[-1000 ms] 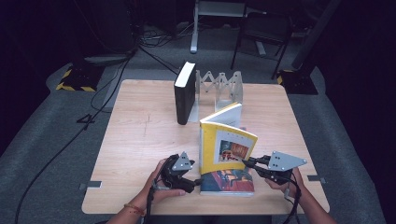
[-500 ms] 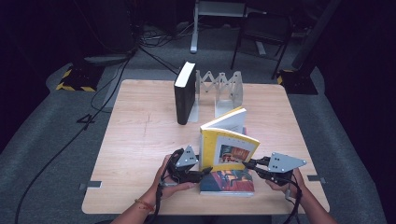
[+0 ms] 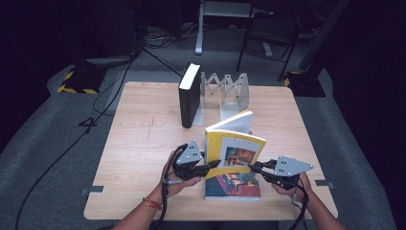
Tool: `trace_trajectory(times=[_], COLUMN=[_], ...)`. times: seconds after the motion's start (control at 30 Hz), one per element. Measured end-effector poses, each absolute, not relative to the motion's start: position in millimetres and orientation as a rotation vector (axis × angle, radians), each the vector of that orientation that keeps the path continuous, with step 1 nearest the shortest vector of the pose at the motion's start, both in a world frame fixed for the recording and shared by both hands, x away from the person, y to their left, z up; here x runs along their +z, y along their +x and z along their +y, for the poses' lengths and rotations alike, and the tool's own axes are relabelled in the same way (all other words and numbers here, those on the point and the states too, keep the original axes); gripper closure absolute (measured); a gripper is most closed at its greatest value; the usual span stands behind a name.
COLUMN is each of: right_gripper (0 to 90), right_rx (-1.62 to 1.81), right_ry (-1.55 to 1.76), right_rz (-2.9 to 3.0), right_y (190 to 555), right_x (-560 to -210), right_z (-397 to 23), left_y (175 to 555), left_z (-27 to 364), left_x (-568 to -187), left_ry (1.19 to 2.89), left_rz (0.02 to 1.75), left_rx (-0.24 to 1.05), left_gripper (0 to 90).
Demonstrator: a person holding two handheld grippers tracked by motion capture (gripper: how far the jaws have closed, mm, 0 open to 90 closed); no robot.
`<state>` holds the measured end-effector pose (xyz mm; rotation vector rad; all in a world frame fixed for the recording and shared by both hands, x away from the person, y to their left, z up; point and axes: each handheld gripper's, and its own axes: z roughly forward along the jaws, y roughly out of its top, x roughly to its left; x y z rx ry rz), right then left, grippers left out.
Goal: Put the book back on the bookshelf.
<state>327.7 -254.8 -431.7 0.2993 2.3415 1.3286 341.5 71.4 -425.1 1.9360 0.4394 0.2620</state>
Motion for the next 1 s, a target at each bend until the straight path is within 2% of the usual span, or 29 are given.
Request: trace_trajectory(times=[0.2,0.3,0.43,0.47,0.53,0.67,0.87,0.93,1.0], right_gripper=[80.0,74.1,56.0,56.0,48.1,40.8,37.9,41.6,41.4], right_rx=[1.299,1.309,1.329,1.329,1.348,1.394,1.446,1.449,1.419], right_ry=[0.336,0.381,0.447,0.447,0.481,0.499,0.508,0.48,0.454], right_rz=[2.309,2.288,2.23,2.23,2.202,2.176,2.17,2.19,2.205], right_y=[328.9,331.1,334.7,334.7,337.8,341.5,346.1,345.5,343.2], right_x=[-431.1,-431.3,-427.7,-427.7,-423.9,-419.0,-413.6,-413.8,-414.5], right_z=[-255.1,-256.3,-254.3,-254.3,-252.0,-248.8,-244.4,-240.8,-236.4], left_y=[337.5,334.0,333.1,333.1,333.1,331.9,331.9,330.9,330.4], left_z=[68.3,65.2,63.8,63.8,63.8,63.2,62.4,61.8,60.7], left_x=[-422.7,-422.7,-422.8,-422.8,-422.8,-422.7,-422.5,-422.5,-422.1], left_ry=[1.953,1.964,1.965,1.965,1.964,1.965,1.967,1.968,1.97], left_rz=[0.395,0.375,0.377,0.377,0.382,0.379,0.378,0.378,0.37], left_rx=[0.263,0.283,0.291,0.291,0.293,0.292,0.296,0.293,0.298], left_gripper=[72.9,73.9,73.9,73.9,73.9,73.9,73.8,73.8,73.5])
